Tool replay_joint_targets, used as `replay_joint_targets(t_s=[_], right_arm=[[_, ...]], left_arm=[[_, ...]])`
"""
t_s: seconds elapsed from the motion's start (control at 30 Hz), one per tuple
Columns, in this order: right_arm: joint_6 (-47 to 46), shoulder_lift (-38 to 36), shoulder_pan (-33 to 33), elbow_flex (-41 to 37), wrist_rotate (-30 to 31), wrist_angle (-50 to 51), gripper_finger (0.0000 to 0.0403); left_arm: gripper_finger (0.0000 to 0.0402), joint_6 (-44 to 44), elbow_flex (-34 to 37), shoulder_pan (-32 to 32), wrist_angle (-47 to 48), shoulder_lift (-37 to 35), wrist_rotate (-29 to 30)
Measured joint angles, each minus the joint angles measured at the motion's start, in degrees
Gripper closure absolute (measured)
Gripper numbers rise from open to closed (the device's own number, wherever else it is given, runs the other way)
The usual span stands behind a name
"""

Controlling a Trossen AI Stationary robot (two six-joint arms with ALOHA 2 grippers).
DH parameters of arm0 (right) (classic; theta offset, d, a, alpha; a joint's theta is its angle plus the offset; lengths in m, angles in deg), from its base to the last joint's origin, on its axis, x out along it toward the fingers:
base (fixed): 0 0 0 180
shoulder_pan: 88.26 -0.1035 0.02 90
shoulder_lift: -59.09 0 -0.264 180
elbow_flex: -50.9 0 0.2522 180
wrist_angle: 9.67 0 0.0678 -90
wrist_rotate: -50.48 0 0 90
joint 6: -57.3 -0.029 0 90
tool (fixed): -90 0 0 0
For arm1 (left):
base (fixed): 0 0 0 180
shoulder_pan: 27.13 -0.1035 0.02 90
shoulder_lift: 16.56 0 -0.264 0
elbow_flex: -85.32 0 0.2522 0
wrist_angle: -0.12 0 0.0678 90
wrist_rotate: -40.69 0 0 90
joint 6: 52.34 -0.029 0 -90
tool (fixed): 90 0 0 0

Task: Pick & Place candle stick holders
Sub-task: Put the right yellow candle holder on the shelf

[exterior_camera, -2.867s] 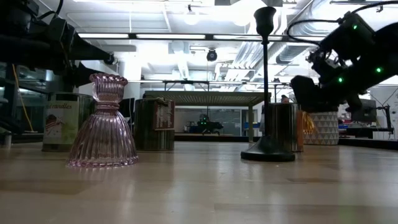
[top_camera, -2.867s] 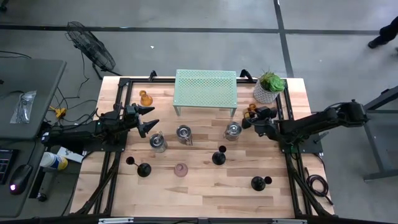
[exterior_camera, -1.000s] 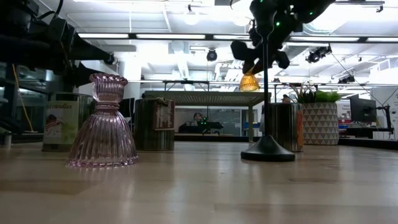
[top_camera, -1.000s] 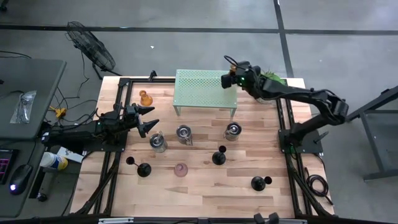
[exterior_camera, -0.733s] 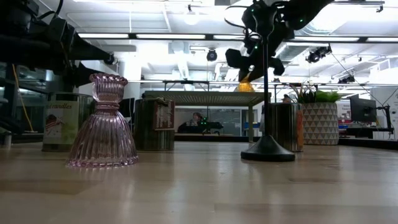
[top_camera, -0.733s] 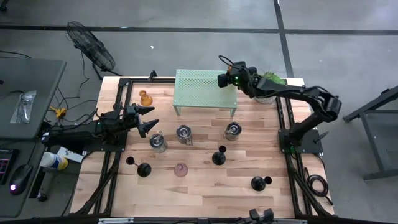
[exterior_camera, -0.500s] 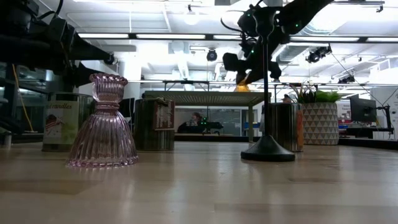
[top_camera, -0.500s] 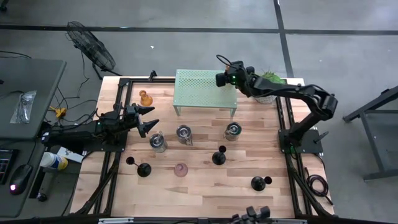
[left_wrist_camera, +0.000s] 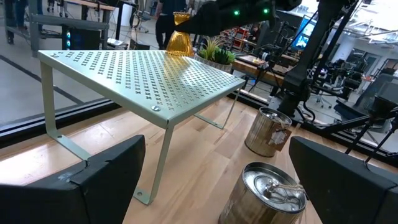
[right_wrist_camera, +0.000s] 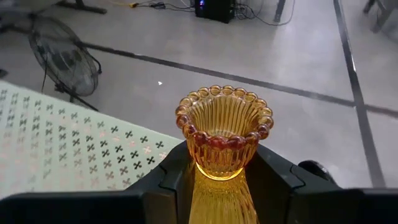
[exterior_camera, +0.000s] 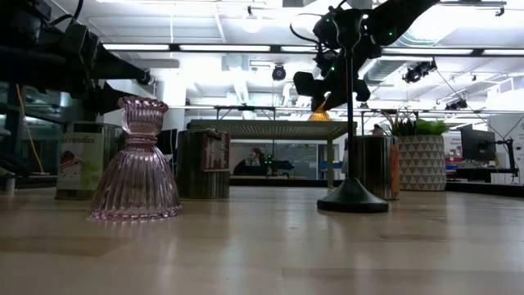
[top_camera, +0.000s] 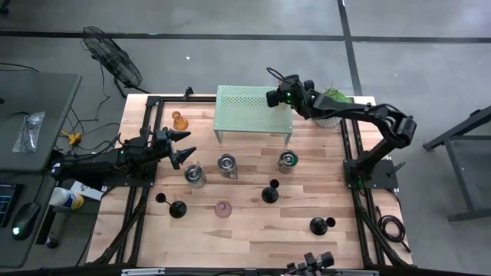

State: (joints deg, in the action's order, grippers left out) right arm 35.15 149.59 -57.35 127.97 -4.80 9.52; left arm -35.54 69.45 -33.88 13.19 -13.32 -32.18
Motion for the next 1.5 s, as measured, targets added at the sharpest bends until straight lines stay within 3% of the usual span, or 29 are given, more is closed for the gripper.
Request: replay_joint_targets(t_s=[0.47,1.0,1.5], right_arm=[[-1.28,0.0,0.01,0.0,-0.1,-0.61,0.0286],[-1.56,1.86,-0.21,-0.06,4.47,-4.01,0.0286],[-0.79,1.7,-1.94,-5.11,5.82,-11.87,0.0286]], left_arm=[[0.0011,0.02,0.0,-0.01,0.0,0.0,0.0],[0.0011,0.02,0.0,-0.01,0.0,0.0,-0.01],[0.0011,0.02,0.0,0.0,0.0,0.0,-0.07]])
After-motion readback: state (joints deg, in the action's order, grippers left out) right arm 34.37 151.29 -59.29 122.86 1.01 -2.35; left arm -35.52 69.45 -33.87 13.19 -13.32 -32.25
